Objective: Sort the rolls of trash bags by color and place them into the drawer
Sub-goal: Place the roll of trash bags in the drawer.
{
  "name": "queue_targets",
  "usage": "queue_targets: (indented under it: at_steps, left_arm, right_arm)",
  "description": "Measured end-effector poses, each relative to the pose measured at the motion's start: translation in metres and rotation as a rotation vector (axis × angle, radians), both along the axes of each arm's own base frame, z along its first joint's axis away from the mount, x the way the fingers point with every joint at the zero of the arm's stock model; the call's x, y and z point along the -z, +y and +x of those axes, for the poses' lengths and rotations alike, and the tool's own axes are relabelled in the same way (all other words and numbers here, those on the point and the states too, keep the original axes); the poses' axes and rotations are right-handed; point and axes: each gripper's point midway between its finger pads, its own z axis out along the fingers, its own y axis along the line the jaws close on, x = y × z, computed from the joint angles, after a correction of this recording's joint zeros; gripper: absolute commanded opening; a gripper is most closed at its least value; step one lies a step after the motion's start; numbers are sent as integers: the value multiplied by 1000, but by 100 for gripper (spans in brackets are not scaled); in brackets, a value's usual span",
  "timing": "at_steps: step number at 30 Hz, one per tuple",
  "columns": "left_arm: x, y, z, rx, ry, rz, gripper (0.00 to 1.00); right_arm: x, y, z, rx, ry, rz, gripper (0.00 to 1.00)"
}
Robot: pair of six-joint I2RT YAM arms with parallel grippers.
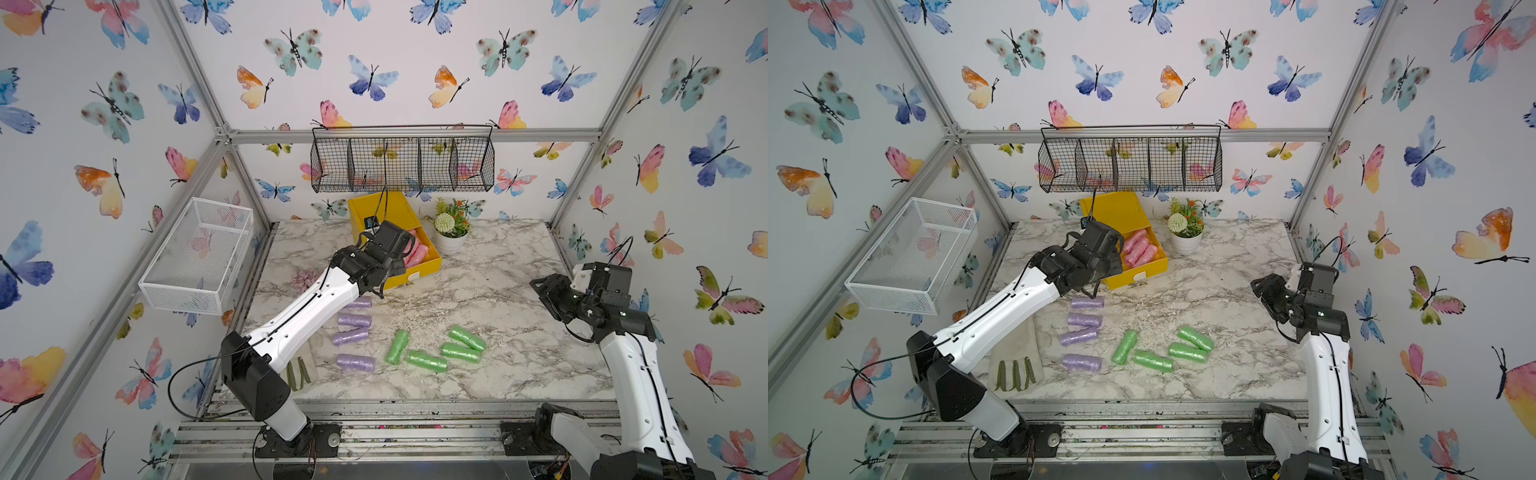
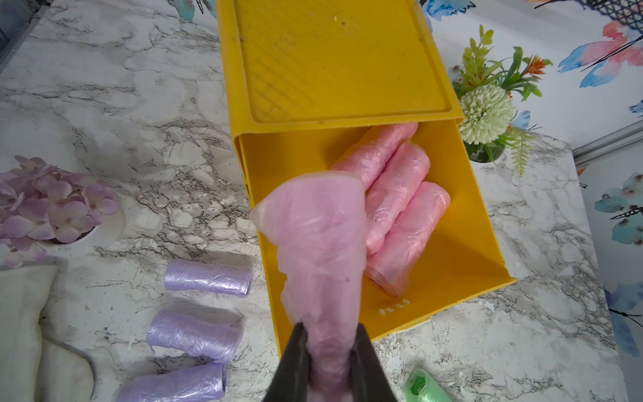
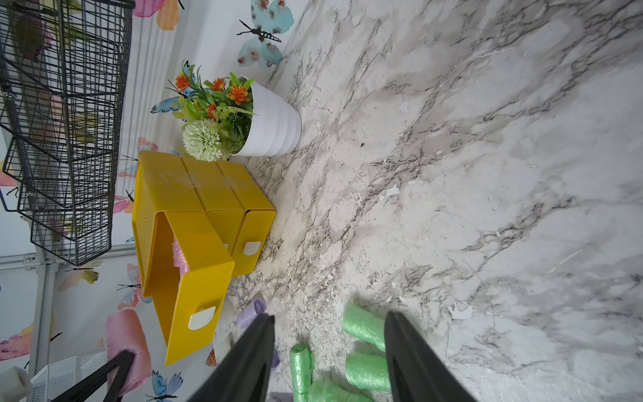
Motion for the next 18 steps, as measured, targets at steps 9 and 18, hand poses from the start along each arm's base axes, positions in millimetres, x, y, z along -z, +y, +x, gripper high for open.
queue_targets:
  at_steps: [9,18]
  left_arm:
    - [14,-2,18,-21,19,10,8]
    - [22,4,29,-46,31,15,8]
  right_arm:
    - [2,1,1,-6,7,4,56]
    - [2,1,1,-11,6,-2,56]
